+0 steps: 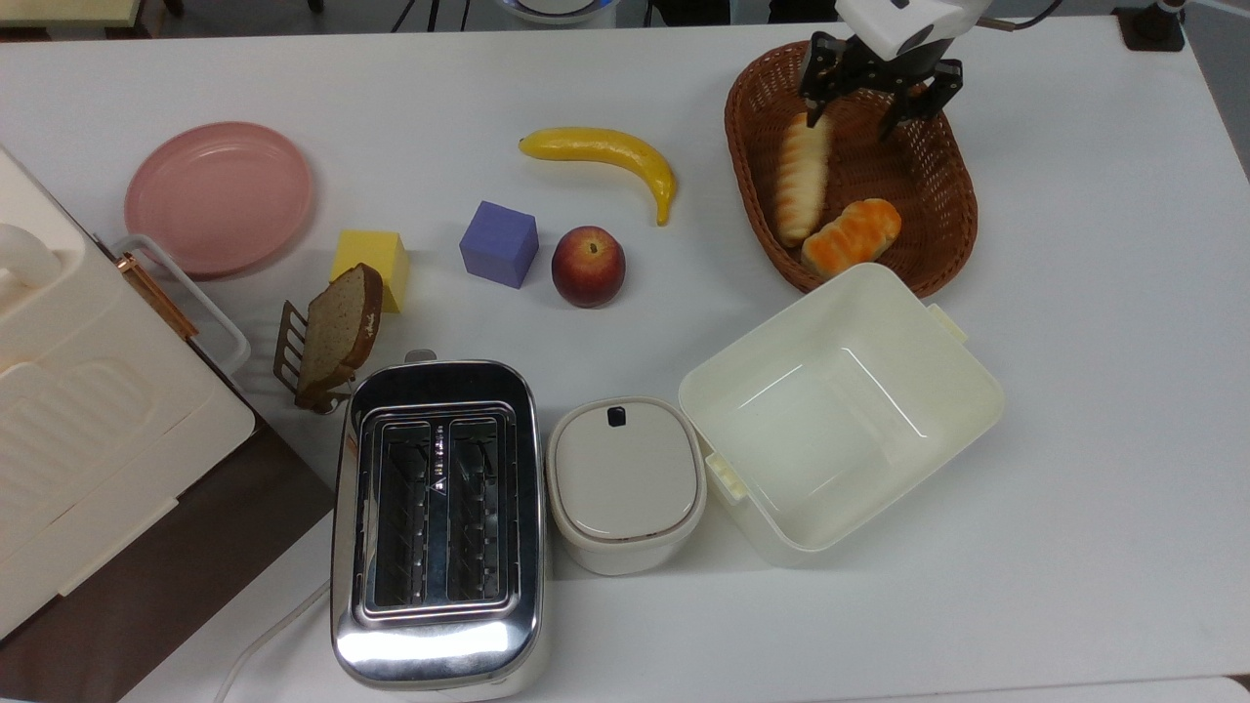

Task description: Put the bread in the basket

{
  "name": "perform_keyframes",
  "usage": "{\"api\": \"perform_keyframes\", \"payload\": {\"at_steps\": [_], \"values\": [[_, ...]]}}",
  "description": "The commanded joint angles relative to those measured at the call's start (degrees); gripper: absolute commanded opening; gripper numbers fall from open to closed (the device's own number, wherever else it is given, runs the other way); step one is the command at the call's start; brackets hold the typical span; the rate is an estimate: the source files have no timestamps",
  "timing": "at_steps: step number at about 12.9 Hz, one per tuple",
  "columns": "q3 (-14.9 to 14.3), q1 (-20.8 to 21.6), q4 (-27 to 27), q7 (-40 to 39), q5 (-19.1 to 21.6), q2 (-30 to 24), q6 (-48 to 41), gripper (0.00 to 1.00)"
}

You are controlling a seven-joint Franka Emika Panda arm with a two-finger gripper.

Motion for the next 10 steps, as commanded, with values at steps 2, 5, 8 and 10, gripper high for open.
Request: {"api": "perform_keyframes", "payload": {"at_steps": [2,5,8,10], "values": [[-0.57,-2.21,1.99,-0.05,-4.23,-2.21,-3.99,1.0],[-1.19,-13.79,8.58,-1.63,-7.14,-3.01,-7.78,1.0],[-1.28,-26.69,9.91,-15.8,-6.97,-5.81,-9.79,1.0],[-0.84,-30.77,13.06,-19.2,-6.26,-6.26,-12.95,1.0]]}}
